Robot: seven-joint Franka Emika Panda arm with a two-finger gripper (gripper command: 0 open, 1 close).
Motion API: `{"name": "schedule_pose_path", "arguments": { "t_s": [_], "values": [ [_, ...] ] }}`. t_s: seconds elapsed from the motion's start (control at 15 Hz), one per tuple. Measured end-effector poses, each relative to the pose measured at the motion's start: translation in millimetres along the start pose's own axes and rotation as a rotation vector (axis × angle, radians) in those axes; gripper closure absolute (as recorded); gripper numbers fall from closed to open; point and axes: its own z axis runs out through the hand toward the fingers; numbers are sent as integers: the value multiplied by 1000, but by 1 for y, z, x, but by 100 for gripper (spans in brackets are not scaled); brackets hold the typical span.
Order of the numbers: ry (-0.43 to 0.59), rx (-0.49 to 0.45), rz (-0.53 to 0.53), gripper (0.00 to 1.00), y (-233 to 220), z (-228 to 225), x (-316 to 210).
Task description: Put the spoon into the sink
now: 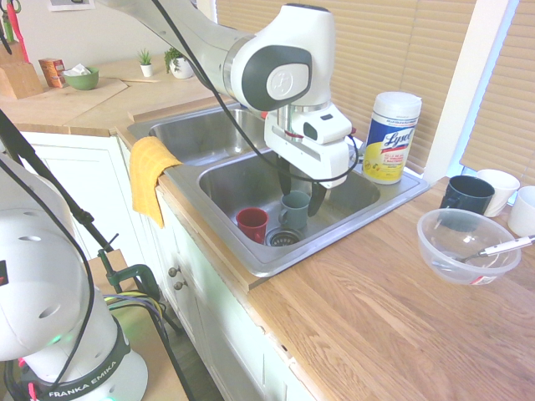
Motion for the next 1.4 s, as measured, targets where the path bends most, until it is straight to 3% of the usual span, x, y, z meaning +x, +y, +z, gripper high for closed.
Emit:
{"name": "schedule_pose_path", "arguments": {
  "t_s": [0.2,0.47,0.73,1.07,1.4],
  "values": [
    [10,10,5,0,0,0,0],
    [99,101,39,0,11,-7,-1],
    [209,211,115,0,40,-44,5],
    [268,351,227,0,89,-103,42],
    [268,388,323,0,100,-117,114]
  ]
}}
